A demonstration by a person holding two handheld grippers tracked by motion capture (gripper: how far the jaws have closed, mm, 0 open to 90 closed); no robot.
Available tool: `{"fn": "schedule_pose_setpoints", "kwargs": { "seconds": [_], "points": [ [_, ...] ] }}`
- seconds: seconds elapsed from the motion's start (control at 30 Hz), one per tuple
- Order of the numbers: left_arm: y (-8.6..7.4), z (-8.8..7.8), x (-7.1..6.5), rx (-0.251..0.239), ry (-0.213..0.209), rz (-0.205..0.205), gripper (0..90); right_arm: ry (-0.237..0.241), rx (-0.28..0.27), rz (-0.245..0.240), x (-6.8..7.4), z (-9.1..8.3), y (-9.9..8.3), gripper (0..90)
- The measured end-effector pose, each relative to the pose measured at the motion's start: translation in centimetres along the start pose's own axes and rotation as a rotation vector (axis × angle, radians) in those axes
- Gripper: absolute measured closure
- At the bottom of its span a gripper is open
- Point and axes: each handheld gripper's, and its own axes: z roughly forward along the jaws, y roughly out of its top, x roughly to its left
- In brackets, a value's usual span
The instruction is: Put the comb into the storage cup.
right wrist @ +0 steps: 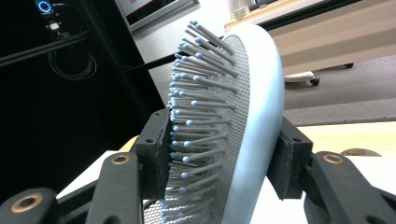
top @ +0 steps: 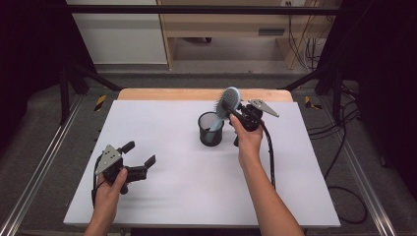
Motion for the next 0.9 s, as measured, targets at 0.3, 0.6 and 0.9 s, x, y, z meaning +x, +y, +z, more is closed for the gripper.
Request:
{"fn": "schedule_pose_setpoints", "kwargs": {
  "seconds": [0.3, 0.6, 0.9],
  "points": [
    [0.0, 0.02, -0.06, 0.0, -0.001, 0.0, 3.2, 0.0, 0.001, 0.007, -0.17, -0.07, -0.03, 47.7],
    [0.02, 0.01, -0.02, 0.001, 0.0, 0.0, 3.2, 0.003, 0.003, 0.001, -0.13, -0.04, -0.03, 46.3],
    [0.02, -0.01, 0.0, 0.0, 0.001, 0.0, 3.2, 0.003, 0.006, 0.0, -0.11, -0.03, -0.02, 44.8]
  ]
}}
